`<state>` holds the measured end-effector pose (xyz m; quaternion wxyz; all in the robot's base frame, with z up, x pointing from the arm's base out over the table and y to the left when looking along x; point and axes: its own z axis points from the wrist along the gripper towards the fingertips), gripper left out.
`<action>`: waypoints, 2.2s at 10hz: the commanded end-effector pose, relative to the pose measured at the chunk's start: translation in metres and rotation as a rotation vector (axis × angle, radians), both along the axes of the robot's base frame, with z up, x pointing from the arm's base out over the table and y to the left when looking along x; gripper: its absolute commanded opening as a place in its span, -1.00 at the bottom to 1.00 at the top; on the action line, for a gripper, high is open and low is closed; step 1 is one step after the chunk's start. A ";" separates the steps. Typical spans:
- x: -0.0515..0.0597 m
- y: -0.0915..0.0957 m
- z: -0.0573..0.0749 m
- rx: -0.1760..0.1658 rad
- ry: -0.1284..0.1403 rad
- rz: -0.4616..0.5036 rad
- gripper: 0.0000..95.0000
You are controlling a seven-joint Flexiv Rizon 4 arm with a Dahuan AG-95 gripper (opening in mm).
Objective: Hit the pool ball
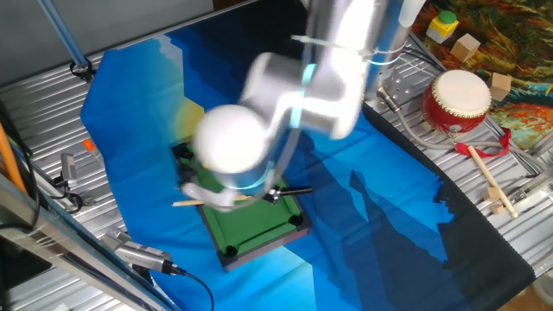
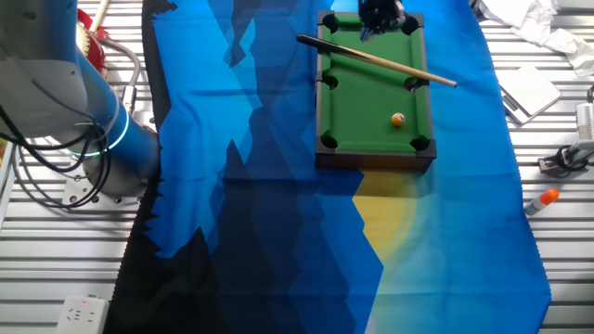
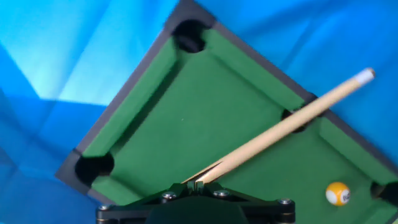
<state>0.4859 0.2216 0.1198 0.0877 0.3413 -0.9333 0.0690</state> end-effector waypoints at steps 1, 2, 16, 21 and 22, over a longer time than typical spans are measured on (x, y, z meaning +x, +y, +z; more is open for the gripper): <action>-0.016 0.008 -0.008 -0.037 -0.044 0.049 -1.00; -0.019 0.009 -0.009 -0.039 -0.043 0.048 -1.00; -0.020 0.008 -0.011 -0.103 -0.053 0.103 -1.00; -0.028 0.012 -0.014 -0.099 -0.073 0.115 -1.00; -0.027 0.012 -0.014 -0.080 -0.090 0.050 -1.00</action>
